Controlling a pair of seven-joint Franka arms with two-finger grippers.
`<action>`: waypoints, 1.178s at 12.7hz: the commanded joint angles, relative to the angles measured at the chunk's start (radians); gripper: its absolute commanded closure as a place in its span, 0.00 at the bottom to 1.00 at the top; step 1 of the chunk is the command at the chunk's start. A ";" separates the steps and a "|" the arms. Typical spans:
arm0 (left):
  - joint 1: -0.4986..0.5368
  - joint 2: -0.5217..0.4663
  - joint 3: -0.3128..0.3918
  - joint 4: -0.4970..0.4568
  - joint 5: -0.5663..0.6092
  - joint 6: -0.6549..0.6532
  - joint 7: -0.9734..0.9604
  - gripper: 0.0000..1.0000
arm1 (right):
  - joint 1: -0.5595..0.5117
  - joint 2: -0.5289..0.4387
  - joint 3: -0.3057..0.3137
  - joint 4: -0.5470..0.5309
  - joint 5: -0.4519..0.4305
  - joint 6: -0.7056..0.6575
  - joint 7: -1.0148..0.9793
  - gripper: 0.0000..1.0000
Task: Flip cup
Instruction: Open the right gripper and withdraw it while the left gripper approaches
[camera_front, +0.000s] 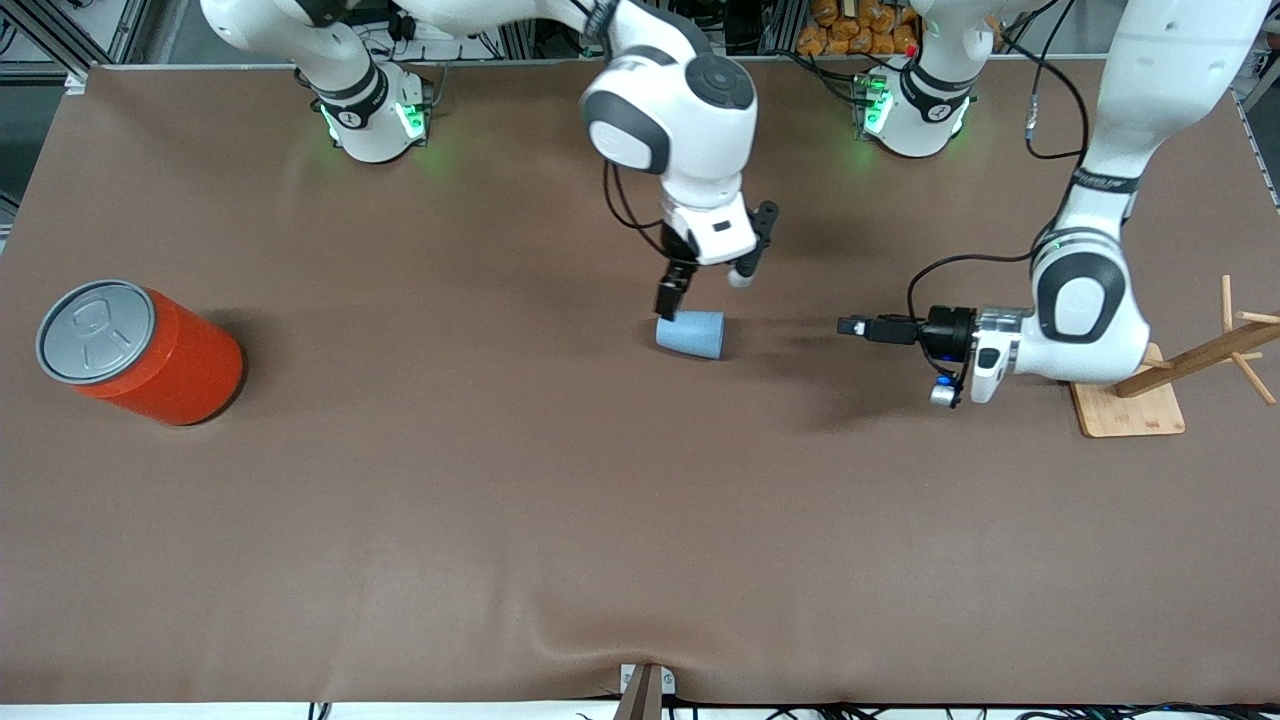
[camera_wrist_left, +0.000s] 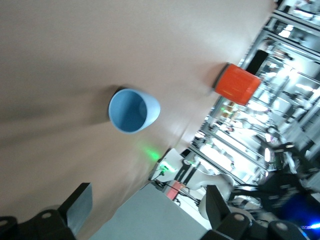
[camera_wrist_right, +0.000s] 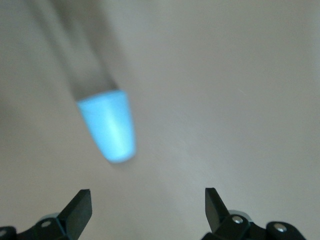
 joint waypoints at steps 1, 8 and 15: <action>-0.042 0.035 -0.006 0.008 -0.041 0.044 0.089 0.00 | -0.187 -0.092 0.004 0.002 0.032 -0.116 -0.001 0.00; -0.178 0.104 -0.006 0.005 -0.202 0.158 0.313 0.03 | -0.658 -0.226 0.004 0.025 0.190 -0.211 -0.032 0.00; -0.250 0.157 -0.006 -0.015 -0.328 0.193 0.402 0.10 | -0.792 -0.390 0.002 -0.082 0.223 -0.310 0.322 0.00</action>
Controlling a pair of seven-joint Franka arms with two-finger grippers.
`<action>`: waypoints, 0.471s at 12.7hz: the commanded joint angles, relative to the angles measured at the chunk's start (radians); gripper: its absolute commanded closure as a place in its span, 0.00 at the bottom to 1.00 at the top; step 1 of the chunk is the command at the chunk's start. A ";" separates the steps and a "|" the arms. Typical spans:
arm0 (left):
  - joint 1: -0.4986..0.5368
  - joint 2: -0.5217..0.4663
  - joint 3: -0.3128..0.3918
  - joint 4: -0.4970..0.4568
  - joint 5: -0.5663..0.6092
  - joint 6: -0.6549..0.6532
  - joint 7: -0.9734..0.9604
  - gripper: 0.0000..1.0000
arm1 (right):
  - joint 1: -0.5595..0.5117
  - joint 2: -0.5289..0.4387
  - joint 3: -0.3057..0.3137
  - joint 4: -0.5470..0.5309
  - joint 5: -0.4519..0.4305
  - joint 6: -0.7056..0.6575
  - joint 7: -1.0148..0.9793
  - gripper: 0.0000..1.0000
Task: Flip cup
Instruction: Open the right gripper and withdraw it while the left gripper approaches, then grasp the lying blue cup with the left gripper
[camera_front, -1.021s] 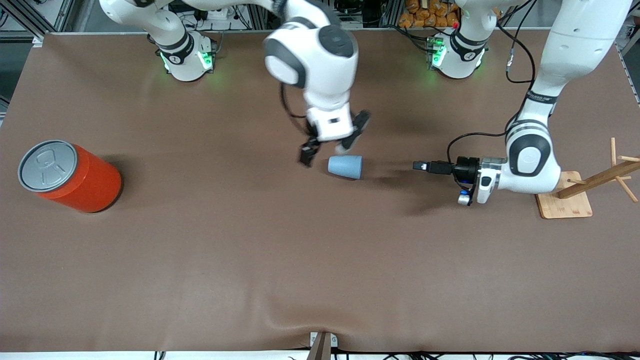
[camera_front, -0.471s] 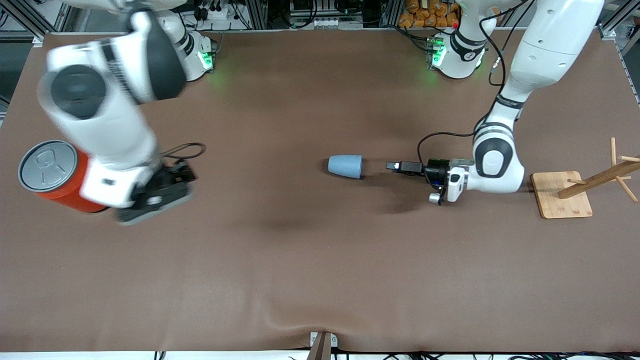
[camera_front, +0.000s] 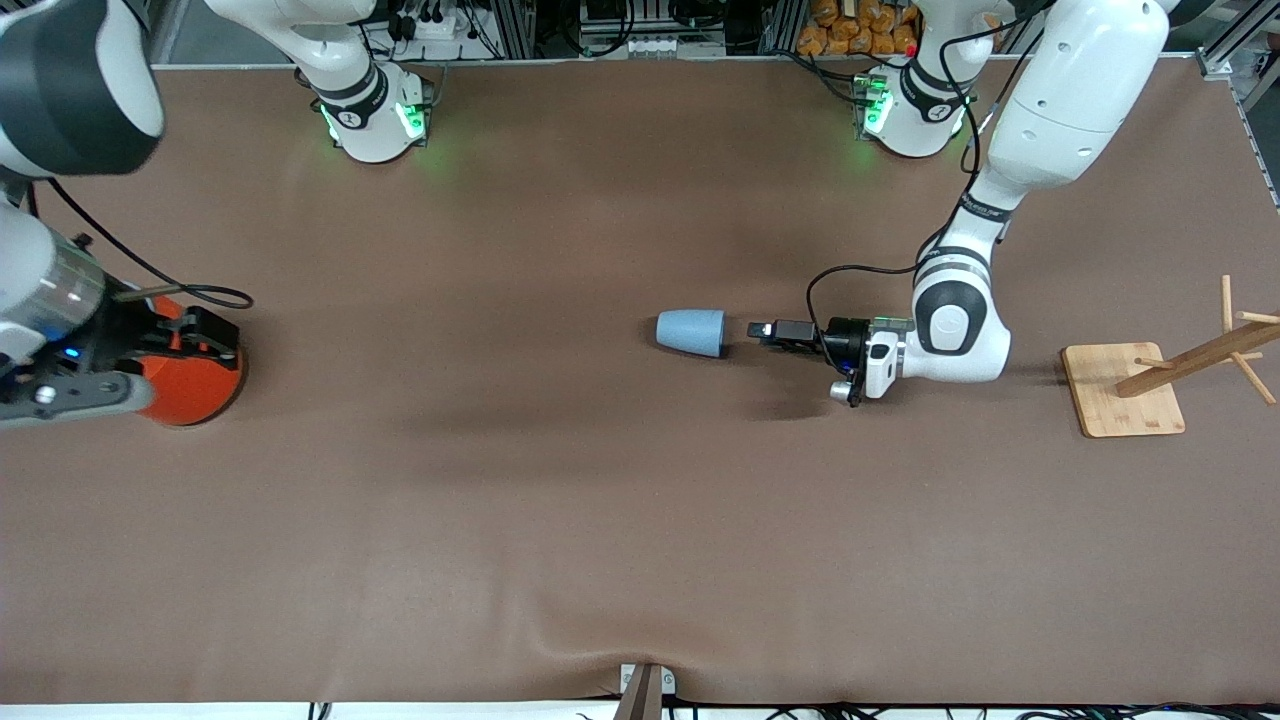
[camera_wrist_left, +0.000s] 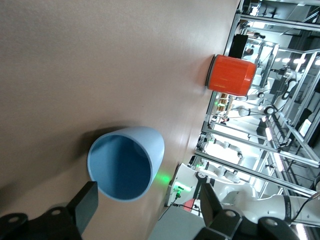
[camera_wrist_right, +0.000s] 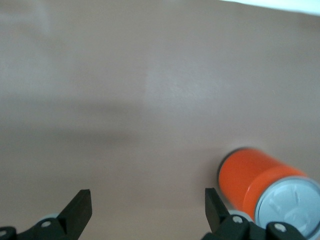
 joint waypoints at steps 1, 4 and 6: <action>-0.049 0.009 0.003 -0.012 -0.081 0.035 0.024 0.11 | -0.014 -0.159 -0.008 -0.211 0.032 0.031 0.147 0.00; -0.090 0.011 0.003 -0.010 -0.128 0.073 0.025 0.14 | -0.008 -0.385 -0.104 -0.527 0.132 0.194 0.141 0.00; -0.110 0.023 0.003 -0.009 -0.161 0.085 0.025 0.17 | -0.008 -0.417 -0.136 -0.542 0.134 0.176 0.118 0.00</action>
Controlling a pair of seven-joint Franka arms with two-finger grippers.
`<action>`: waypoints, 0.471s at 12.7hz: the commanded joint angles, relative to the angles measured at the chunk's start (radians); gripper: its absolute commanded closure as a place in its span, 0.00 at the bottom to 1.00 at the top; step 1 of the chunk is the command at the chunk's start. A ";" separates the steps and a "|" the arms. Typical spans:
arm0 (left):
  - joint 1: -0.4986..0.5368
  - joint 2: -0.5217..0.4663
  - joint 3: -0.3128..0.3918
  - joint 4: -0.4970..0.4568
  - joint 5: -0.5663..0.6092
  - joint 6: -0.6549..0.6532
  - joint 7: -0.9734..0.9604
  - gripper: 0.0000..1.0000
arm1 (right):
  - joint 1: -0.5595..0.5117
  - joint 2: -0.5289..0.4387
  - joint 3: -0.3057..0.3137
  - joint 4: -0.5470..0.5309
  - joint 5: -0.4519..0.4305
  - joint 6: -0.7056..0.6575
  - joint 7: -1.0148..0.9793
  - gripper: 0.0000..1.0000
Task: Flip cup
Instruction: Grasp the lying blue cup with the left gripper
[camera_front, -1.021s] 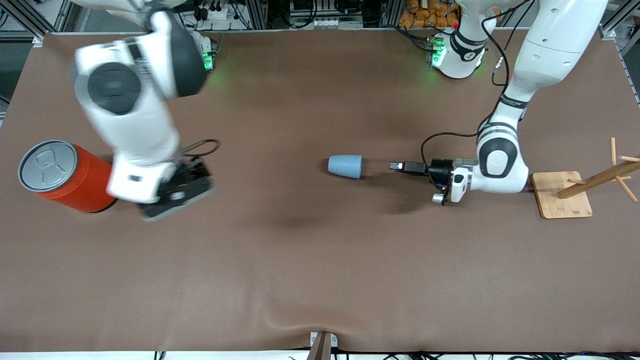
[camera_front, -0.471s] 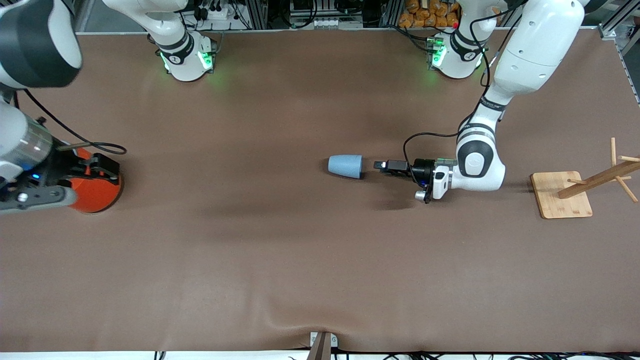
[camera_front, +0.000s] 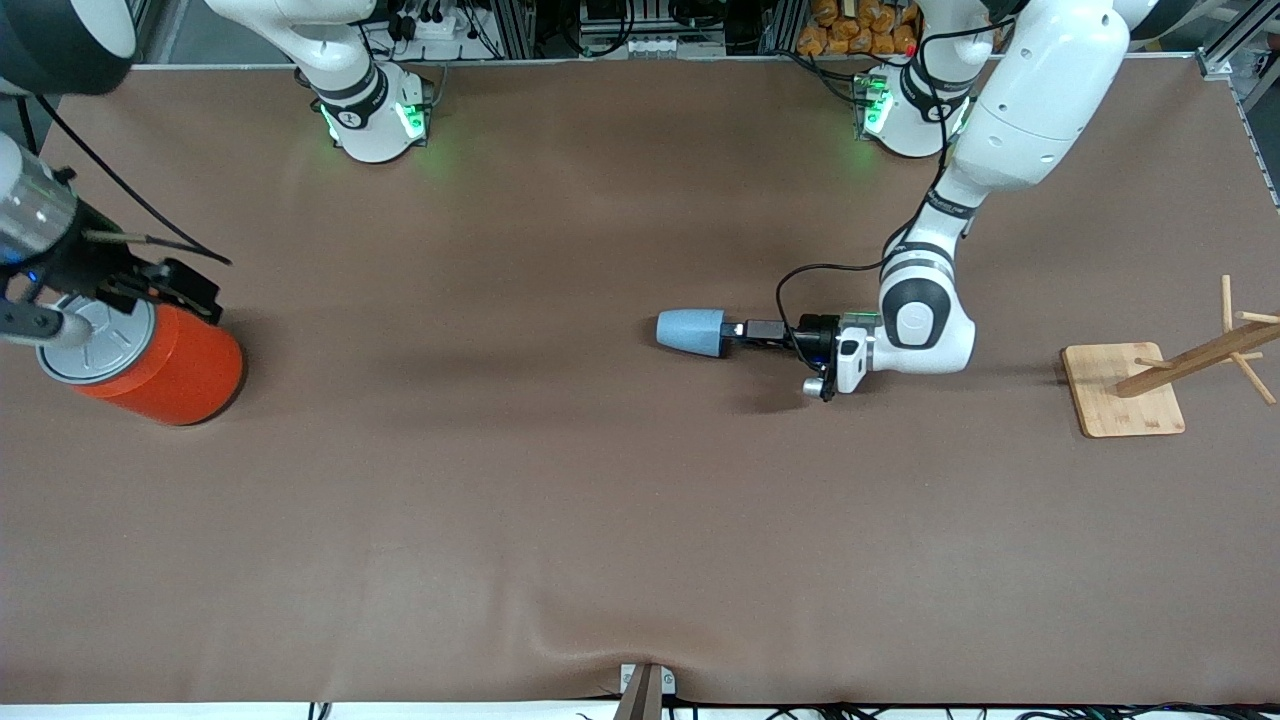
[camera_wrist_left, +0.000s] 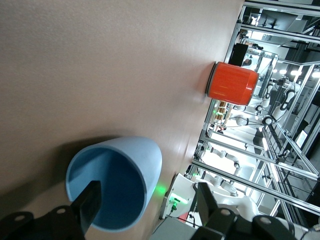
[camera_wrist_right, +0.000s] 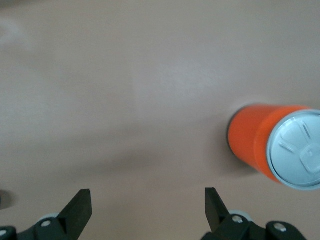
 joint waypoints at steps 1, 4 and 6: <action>-0.040 0.008 0.003 -0.002 -0.074 0.021 0.024 0.22 | -0.004 -0.101 -0.031 -0.113 0.030 0.006 -0.045 0.00; -0.096 0.008 0.003 0.007 -0.109 0.102 0.024 0.41 | -0.006 -0.015 -0.031 0.034 0.017 -0.026 -0.067 0.00; -0.113 0.006 0.003 0.010 -0.109 0.148 0.024 0.71 | -0.012 0.052 -0.035 0.166 0.011 -0.109 -0.095 0.00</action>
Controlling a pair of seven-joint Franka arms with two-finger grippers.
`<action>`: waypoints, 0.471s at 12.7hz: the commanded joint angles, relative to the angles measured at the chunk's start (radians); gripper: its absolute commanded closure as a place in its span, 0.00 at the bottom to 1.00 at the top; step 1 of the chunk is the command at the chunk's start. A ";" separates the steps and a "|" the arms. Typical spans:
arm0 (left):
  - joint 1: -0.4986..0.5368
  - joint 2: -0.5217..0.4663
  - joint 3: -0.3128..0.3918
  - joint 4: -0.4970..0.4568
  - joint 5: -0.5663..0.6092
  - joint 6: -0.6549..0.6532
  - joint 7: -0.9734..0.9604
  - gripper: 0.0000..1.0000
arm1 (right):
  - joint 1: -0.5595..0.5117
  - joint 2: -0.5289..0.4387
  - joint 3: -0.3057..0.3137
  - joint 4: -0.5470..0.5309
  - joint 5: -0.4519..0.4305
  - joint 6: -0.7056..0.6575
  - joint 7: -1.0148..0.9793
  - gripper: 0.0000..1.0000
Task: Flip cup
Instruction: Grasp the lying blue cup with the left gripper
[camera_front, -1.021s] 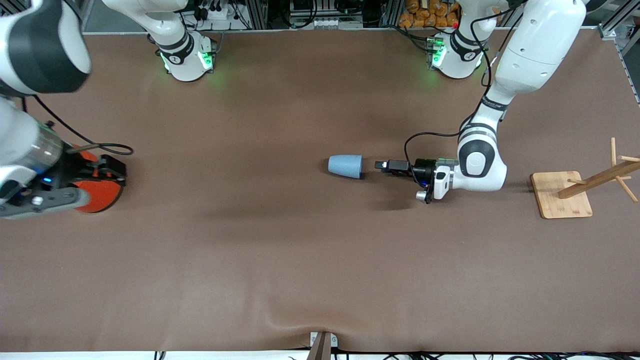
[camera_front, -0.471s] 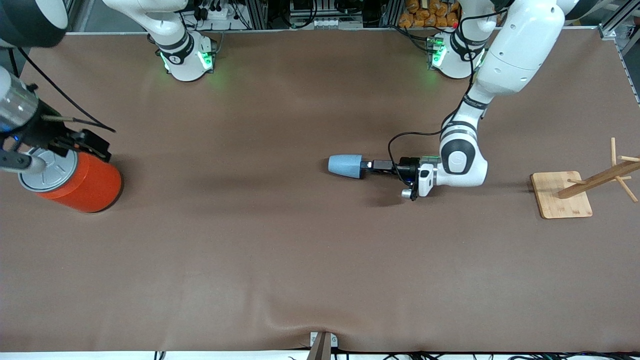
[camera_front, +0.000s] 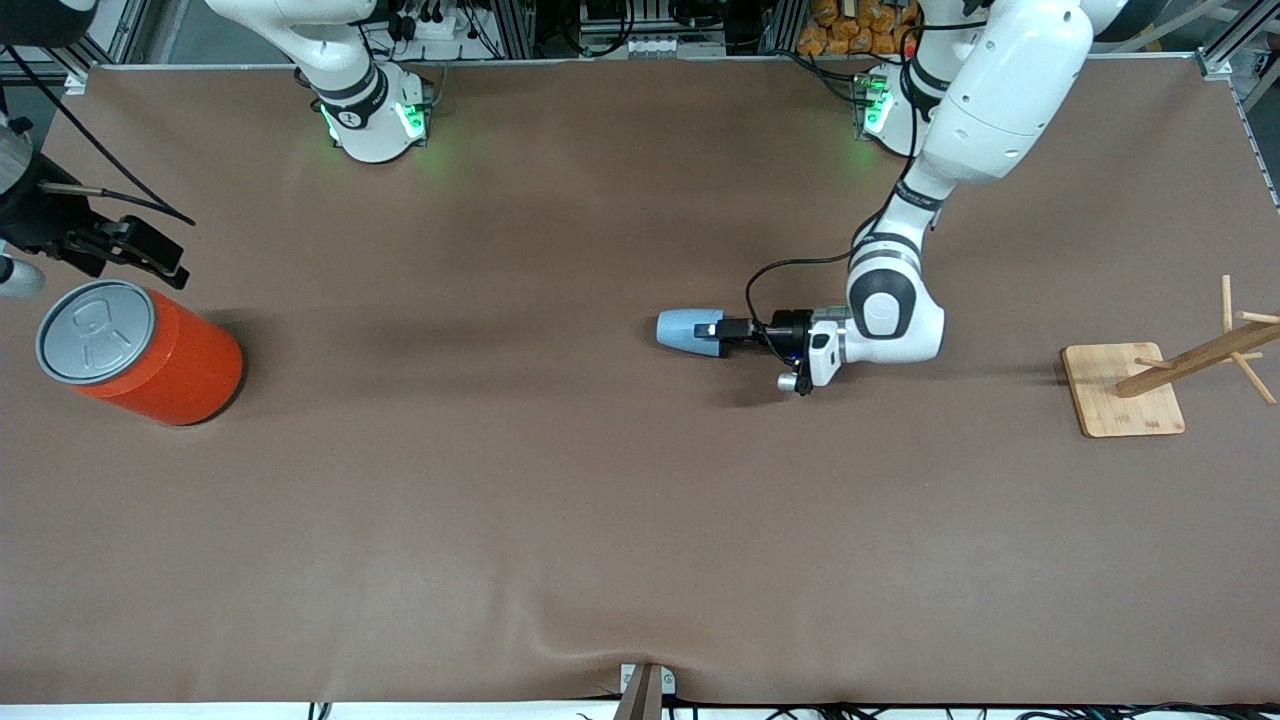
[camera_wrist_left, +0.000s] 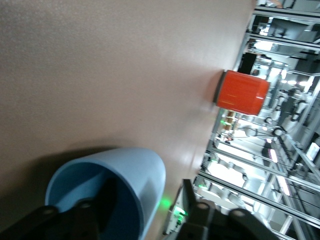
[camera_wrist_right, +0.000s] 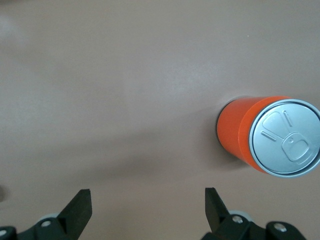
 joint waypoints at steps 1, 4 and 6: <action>-0.022 -0.003 0.003 0.008 -0.025 0.042 0.023 0.97 | -0.016 0.086 -0.004 0.170 0.004 -0.091 -0.052 0.00; -0.019 -0.041 0.012 0.006 -0.002 0.043 0.018 1.00 | 0.000 0.089 -0.064 0.174 0.024 -0.123 -0.052 0.00; -0.002 -0.091 0.017 0.014 0.092 0.048 -0.012 1.00 | 0.019 0.087 -0.064 0.172 0.023 -0.126 -0.042 0.00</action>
